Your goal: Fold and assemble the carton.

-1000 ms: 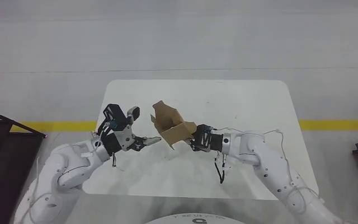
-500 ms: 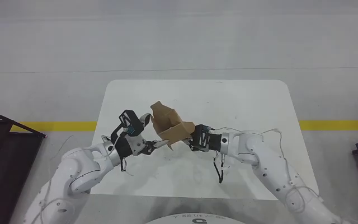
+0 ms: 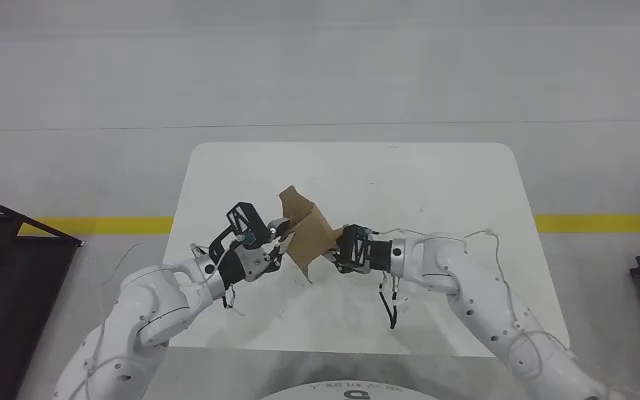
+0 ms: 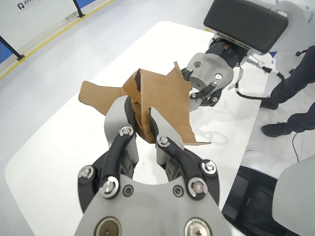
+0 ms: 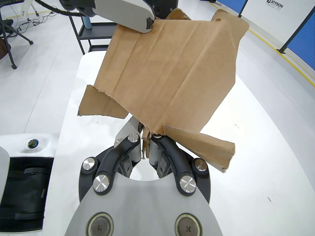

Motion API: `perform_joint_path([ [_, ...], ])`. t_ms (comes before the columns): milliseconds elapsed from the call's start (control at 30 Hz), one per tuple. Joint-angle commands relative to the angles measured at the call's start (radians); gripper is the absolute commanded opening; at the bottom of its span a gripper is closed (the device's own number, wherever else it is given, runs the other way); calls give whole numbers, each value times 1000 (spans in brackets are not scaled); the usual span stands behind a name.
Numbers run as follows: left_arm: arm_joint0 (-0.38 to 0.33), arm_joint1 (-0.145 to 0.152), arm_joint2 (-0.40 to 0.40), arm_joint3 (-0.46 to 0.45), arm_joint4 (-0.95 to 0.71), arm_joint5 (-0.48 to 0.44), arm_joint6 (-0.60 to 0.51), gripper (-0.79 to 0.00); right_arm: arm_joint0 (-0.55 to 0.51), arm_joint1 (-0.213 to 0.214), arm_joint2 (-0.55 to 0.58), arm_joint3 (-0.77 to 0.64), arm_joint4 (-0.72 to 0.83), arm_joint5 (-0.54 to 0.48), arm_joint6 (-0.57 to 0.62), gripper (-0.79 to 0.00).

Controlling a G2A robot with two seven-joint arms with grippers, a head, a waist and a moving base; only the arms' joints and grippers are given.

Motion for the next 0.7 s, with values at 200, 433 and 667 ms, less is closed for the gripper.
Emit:
perform_joint_path([
  [200,-6,3,0,11,-18,-35,-19,-640,-2,-1,-1,0,-4,4,-7,-785],
  [433,-13,5,-5,16,-46,-54,-43,-582,-8,1,7,-6,-10,2,-16,-785],
  [667,-26,7,9,15,-45,-69,-75,-785,-12,1,10,-8,-13,0,-20,-785],
])
